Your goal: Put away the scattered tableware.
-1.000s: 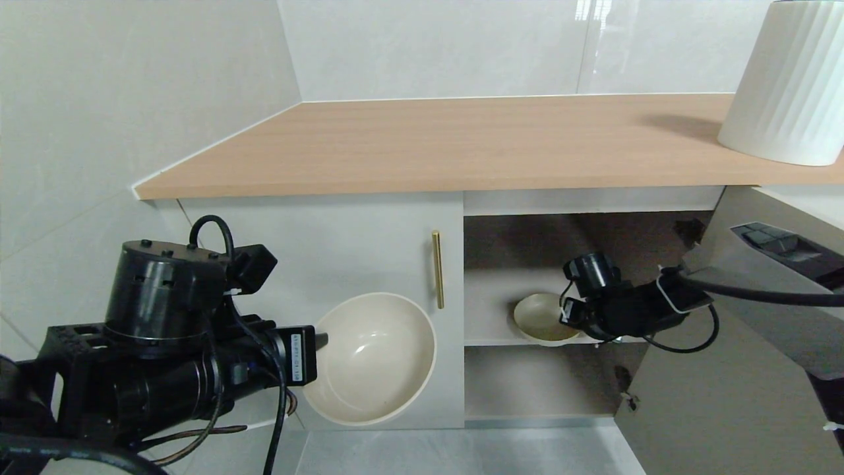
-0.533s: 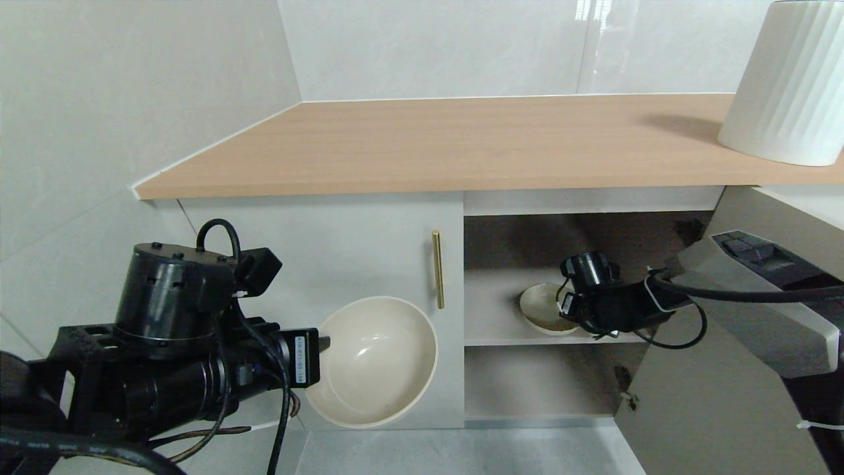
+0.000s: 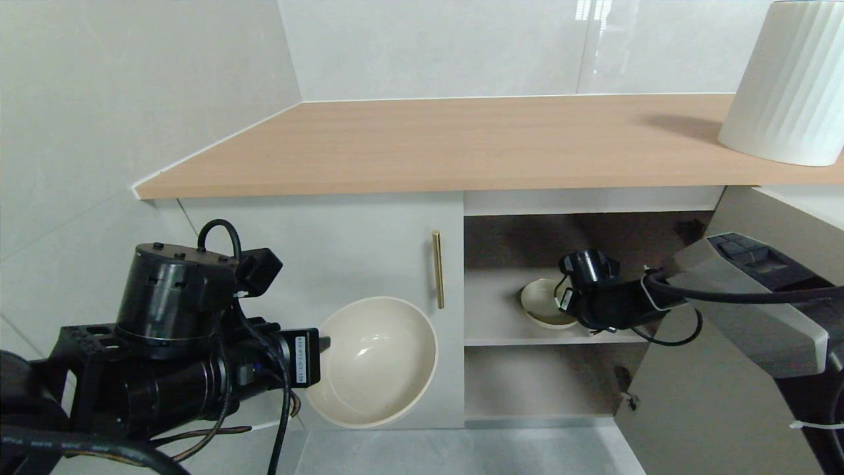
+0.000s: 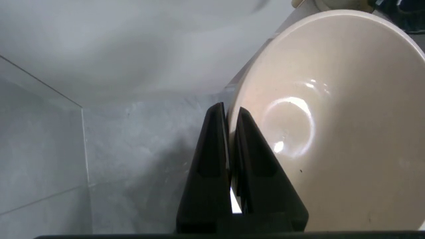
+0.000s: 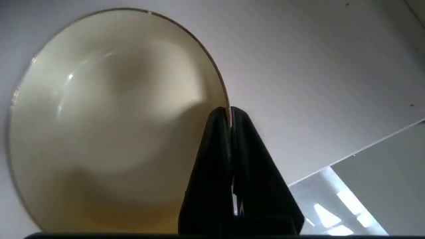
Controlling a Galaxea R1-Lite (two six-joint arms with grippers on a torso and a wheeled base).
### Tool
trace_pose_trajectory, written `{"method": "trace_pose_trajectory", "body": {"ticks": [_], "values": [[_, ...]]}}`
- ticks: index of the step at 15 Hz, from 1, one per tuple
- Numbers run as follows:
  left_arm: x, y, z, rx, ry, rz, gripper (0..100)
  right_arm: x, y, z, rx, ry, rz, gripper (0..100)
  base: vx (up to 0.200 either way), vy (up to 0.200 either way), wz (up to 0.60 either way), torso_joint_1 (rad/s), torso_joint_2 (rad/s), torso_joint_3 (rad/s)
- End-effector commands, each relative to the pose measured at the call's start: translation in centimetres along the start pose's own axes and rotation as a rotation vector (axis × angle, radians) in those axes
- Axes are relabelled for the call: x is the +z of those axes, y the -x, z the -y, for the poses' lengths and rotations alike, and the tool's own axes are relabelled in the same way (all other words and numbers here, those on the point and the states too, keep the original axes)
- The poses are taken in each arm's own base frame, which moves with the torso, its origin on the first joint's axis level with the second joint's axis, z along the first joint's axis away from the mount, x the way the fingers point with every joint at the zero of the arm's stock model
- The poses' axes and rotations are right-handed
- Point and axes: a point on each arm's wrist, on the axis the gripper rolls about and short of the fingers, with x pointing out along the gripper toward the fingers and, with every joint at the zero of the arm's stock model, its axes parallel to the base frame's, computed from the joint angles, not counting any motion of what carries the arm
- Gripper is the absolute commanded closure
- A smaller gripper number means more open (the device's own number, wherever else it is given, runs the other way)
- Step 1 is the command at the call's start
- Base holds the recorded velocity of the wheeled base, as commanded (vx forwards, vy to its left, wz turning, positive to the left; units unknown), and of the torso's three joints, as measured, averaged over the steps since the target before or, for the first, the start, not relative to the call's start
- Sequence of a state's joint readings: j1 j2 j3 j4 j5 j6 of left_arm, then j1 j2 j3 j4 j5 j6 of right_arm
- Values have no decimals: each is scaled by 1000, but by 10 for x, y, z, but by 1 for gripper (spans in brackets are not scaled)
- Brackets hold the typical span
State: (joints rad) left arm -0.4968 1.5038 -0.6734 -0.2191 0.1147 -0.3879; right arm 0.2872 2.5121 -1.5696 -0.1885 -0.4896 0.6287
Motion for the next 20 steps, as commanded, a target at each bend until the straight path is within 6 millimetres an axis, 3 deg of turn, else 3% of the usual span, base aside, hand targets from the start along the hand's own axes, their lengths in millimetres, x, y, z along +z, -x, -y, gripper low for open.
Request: {"method": "trace_pose_trajectory", "body": {"ticks": [1,4,6,8,9,10,11,15,20], "values": [[-1,-1,0,2,-1,-5,100,1,-2,-1,2,-2,6,0,0,0,0,0,0,0],[-2,-4,0,6,-2,-13,100,5,1,-3,5,-18,19,0,0,0,0,0,0,0],[-2,-8,0,6,-3,-13,100,15,15,-1,2,-44,37,0,0,0,0,0,0,0],[-3,-16,1,8,-5,-19,100,21,49,2,30,-28,22,0,0,0,0,0,0,0],[-4,-23,1,8,-15,-20,100,24,85,3,109,-9,-11,0,0,0,0,0,0,0],[-4,-25,2,8,-22,-22,100,25,94,4,129,-5,-18,0,0,0,0,0,0,0],[-8,-32,3,9,-72,-37,100,29,144,9,258,53,-58,0,0,0,0,0,0,0],[-21,-44,22,-35,-158,-74,100,12,245,36,553,340,-108,0,0,0,0,0,0,0],[-37,-51,40,-65,-212,-117,100,-16,305,40,734,509,-207,0,0,0,0,0,0,0]]}}
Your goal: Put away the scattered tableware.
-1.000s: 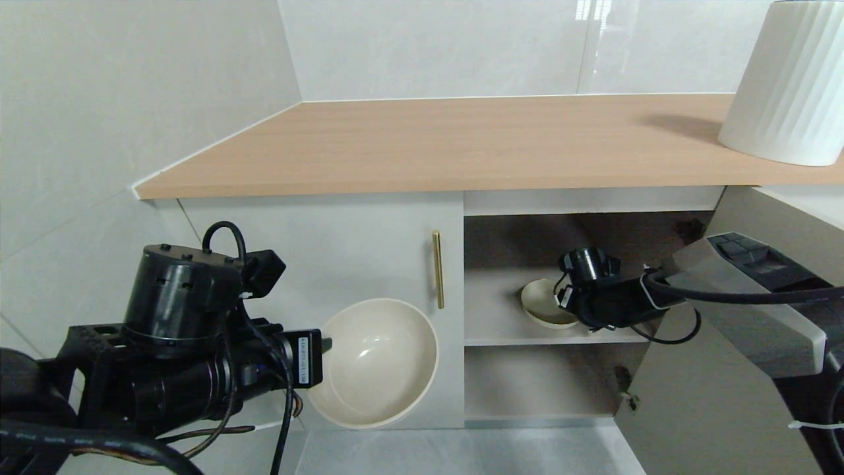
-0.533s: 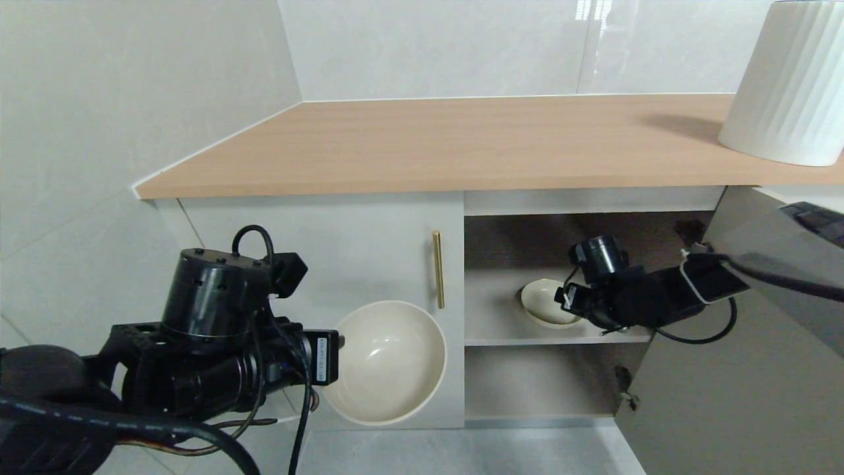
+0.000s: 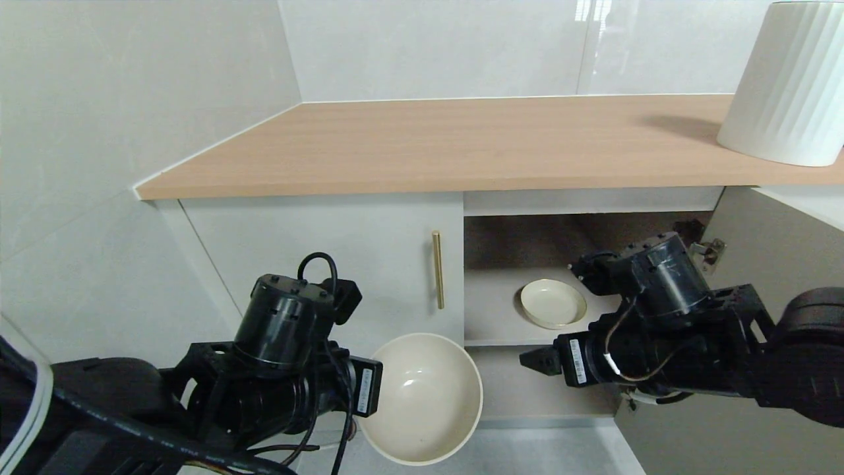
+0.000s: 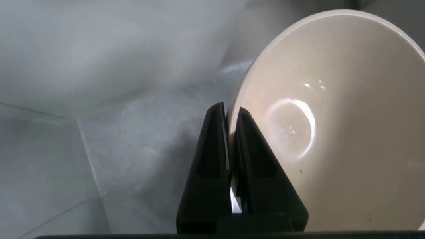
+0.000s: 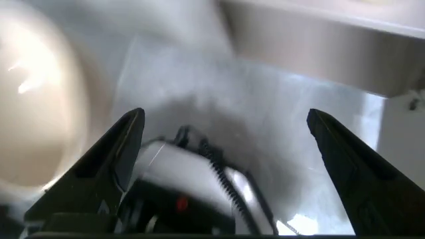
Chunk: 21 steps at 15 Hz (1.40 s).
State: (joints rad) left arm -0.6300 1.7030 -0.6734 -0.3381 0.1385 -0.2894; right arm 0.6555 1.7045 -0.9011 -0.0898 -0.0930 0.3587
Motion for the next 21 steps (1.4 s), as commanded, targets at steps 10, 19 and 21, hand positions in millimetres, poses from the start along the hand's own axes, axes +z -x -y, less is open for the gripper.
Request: {"method": "trace_pose_trajectory", "body": {"ticks": [10,19,21], "values": [[-14,-12,35,-61,-82,-21,100,-28,2,-41,104,111,-121,0,0,0,0,0,0,0],[-15,-9,40,-70,-93,-17,100,-31,-15,-46,104,93,-125,100,0,0,0,0,0,0],[-15,-8,41,-72,-91,-14,100,-32,-16,-47,106,98,-131,100,0,0,0,0,0,0]]}}
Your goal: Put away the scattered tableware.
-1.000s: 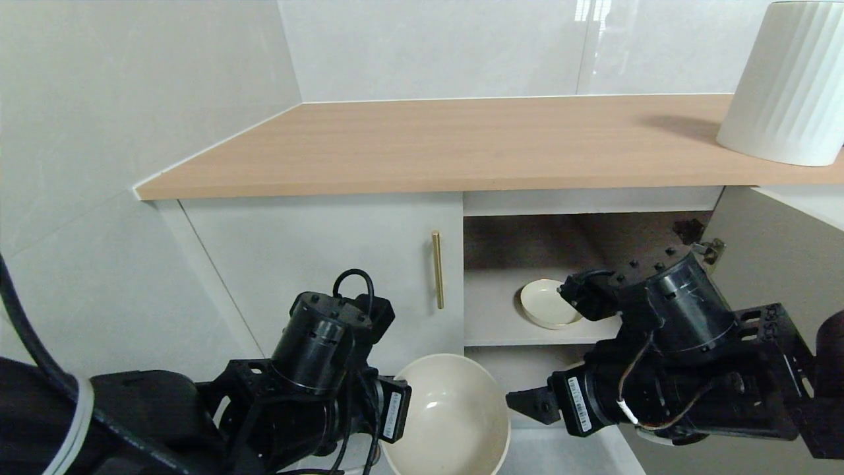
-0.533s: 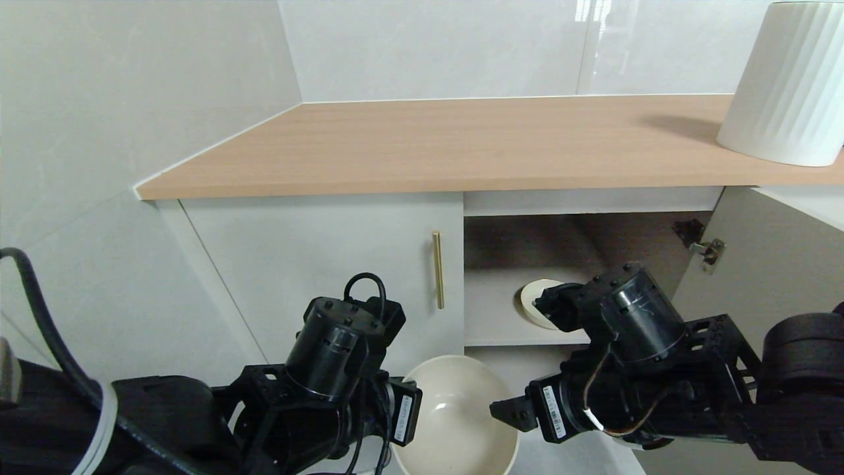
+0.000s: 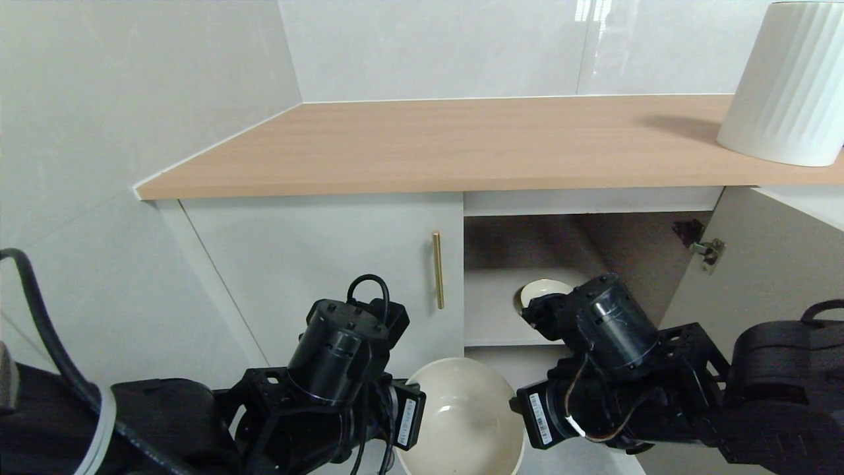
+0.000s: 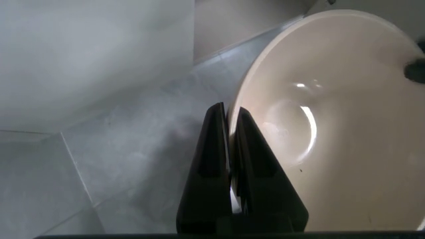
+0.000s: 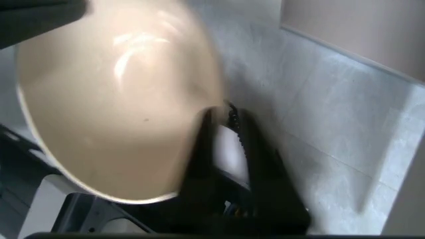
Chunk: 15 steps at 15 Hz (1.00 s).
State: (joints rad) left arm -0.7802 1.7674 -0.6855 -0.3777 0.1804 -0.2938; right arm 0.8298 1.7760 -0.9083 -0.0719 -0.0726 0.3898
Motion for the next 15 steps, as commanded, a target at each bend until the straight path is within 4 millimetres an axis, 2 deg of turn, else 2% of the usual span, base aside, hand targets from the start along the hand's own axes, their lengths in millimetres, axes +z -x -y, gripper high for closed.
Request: {"method": "trace_pose_trajectory", "body": {"ticks": [1,8,9,15], "values": [[1,2,1,-3,0,6,100,-2,-3,-1,-4,3,-12,100,0,0,0,0,0,0],[-1,1,0,9,-1,0,100,-2,-3,-1,-3,3,-11,100,0,0,0,0,0,0],[-1,0,0,12,-3,-1,0,-2,-3,-1,-3,3,-11,100,0,0,0,0,0,0],[6,2,-3,81,19,70,0,0,-2,5,-28,-29,1,100,0,0,0,0,0,0]]}}
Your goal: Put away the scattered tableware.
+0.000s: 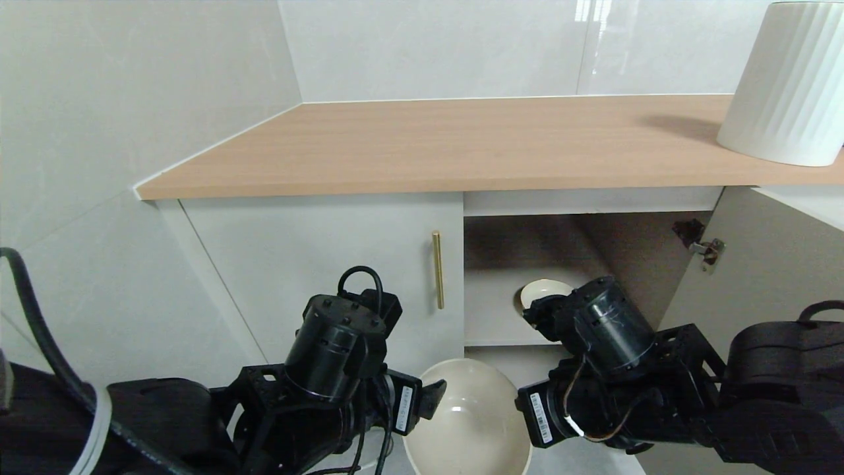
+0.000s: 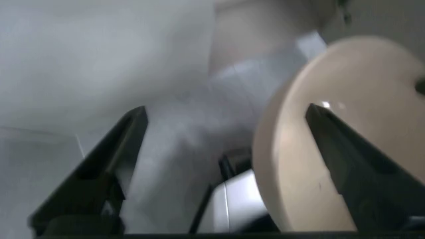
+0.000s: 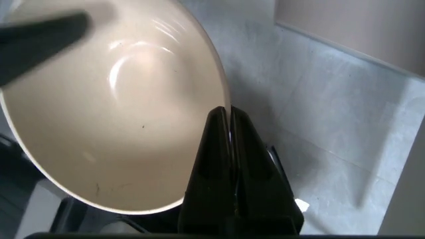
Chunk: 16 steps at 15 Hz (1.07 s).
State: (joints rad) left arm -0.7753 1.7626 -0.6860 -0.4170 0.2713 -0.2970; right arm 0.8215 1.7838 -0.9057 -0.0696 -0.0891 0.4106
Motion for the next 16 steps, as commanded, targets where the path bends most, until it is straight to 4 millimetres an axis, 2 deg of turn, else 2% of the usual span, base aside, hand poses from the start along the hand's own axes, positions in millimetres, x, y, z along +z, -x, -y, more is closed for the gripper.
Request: {"method": "trace_pose_trajectory", "body": {"ticks": [1,2,4,6,8,10,13,16], "values": [[6,2,-4,14,23,51,0,10,-4,16,-46,-86,22,100,0,0,0,0,0,0],[7,3,-4,13,26,61,0,17,-9,26,-72,-132,33,100,0,0,0,0,0,0],[7,2,-5,15,27,62,0,40,-29,66,-184,-327,81,100,0,0,0,0,0,0],[7,3,-6,17,30,63,0,52,-43,107,-292,-449,112,100,0,0,0,0,0,0],[7,2,-6,18,32,63,0,60,-56,134,-370,-557,181,100,0,0,0,0,0,0],[7,2,-7,20,33,63,0,64,-74,151,-430,-594,278,100,0,0,0,0,0,0],[7,2,-7,20,33,63,0,66,-94,163,-440,-601,375,100,0,0,0,0,0,0],[6,0,-7,23,32,56,0,74,-97,174,-459,-618,411,100,0,0,0,0,0,0]]}}
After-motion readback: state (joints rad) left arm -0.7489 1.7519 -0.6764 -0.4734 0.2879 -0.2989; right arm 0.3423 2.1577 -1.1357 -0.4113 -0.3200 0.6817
